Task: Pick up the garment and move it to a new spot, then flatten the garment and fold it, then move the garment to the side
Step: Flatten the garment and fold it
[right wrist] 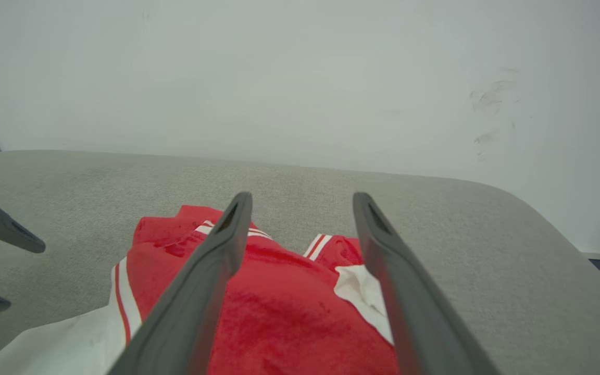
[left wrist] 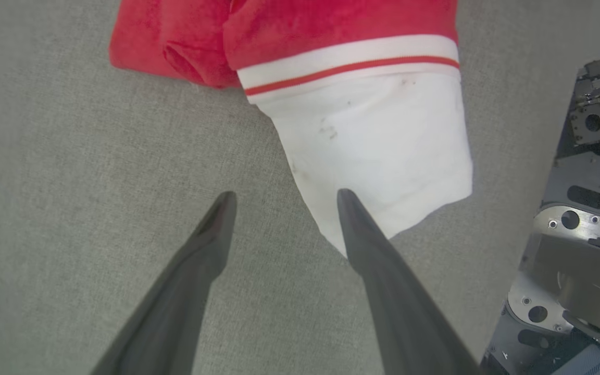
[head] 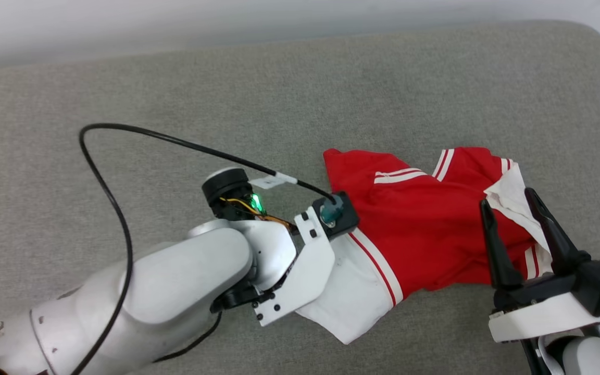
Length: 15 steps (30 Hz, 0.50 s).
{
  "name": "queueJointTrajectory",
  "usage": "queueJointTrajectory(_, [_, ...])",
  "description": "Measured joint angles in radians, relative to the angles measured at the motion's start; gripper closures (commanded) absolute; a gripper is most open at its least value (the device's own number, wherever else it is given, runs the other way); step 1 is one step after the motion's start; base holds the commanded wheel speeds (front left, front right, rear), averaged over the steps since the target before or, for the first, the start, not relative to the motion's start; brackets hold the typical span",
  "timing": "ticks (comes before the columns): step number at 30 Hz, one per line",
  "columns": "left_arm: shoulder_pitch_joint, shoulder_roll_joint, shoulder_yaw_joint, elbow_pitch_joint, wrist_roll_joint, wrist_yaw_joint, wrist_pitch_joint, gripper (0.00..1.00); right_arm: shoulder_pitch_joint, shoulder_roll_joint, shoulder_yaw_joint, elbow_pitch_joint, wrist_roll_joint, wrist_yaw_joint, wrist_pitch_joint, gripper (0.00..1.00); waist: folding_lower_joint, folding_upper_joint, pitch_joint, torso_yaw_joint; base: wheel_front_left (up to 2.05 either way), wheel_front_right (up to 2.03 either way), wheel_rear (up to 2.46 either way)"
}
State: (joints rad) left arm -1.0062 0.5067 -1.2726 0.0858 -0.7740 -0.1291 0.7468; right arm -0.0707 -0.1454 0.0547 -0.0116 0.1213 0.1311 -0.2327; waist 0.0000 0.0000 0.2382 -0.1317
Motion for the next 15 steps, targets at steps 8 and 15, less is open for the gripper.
queueJointTrajectory(8, [0.090, -0.018, -0.010, -0.015, 0.077, 0.000, 0.134, 0.00, -0.067, 0.016, 0.034, 0.024, -0.009, 0.000, -0.014, 0.00, 0.0000, 0.0000, 0.076, -0.037, 0.00, 0.00, 0.00])
queueJointTrajectory(15, [0.125, -0.009, 0.009, -0.060, 0.167, 0.000, 0.202, 0.65, -0.097, 0.031, 0.035, 0.047, -0.017, 0.000, -0.023, 0.00, 0.0000, 0.0000, 0.128, -0.060, 0.00, 0.00, 0.00])
